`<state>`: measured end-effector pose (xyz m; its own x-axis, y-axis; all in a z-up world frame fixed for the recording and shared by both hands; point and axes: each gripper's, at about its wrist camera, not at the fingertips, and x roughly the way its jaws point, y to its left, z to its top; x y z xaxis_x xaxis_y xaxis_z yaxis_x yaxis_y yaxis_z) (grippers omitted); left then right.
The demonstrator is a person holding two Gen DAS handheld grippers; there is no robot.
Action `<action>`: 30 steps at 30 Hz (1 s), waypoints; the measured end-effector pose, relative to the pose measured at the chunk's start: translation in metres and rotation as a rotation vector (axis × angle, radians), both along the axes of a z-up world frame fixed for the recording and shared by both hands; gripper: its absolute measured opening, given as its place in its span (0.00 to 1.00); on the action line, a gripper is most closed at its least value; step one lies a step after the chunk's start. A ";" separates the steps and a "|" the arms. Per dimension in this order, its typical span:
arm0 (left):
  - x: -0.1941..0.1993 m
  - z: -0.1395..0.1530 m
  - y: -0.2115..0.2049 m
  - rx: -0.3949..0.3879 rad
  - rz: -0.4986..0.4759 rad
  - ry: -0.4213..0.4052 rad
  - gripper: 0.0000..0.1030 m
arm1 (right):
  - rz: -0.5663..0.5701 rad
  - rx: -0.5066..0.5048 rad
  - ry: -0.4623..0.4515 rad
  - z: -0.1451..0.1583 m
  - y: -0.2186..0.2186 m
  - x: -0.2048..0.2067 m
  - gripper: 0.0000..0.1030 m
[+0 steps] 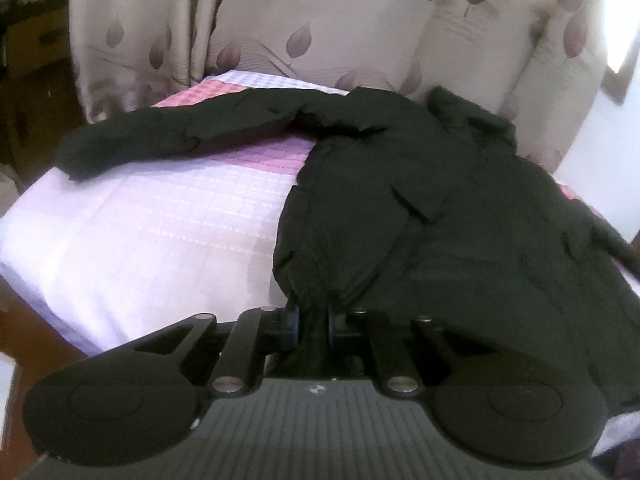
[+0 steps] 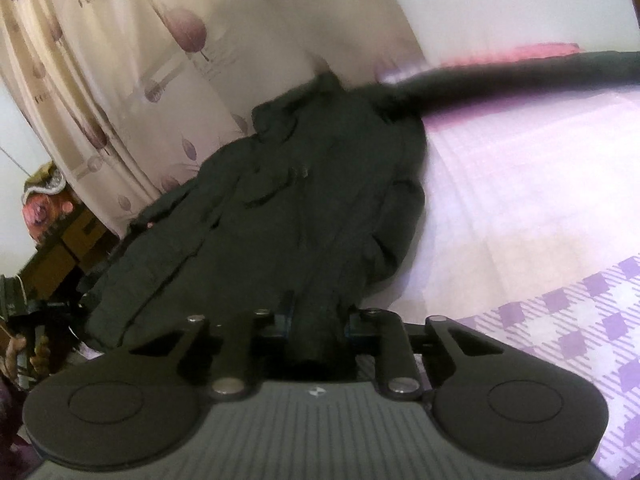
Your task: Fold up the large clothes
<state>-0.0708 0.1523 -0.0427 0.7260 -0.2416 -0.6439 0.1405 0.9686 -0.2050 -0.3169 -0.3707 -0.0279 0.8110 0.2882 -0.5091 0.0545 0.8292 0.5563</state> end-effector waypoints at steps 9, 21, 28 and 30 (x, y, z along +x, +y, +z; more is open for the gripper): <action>-0.030 0.011 0.007 0.024 -0.058 0.021 0.13 | 0.015 -0.001 0.056 0.012 -0.004 -0.024 0.16; -0.043 0.061 -0.003 0.000 -0.060 -0.176 0.84 | -0.154 0.197 -0.023 0.020 -0.061 -0.036 0.72; -0.009 0.076 -0.062 -0.100 -0.060 -0.291 1.00 | -0.386 0.319 -0.093 0.017 -0.142 -0.013 0.76; 0.010 0.071 -0.084 -0.123 -0.055 -0.301 1.00 | -0.465 0.355 -0.080 0.007 -0.172 0.002 0.76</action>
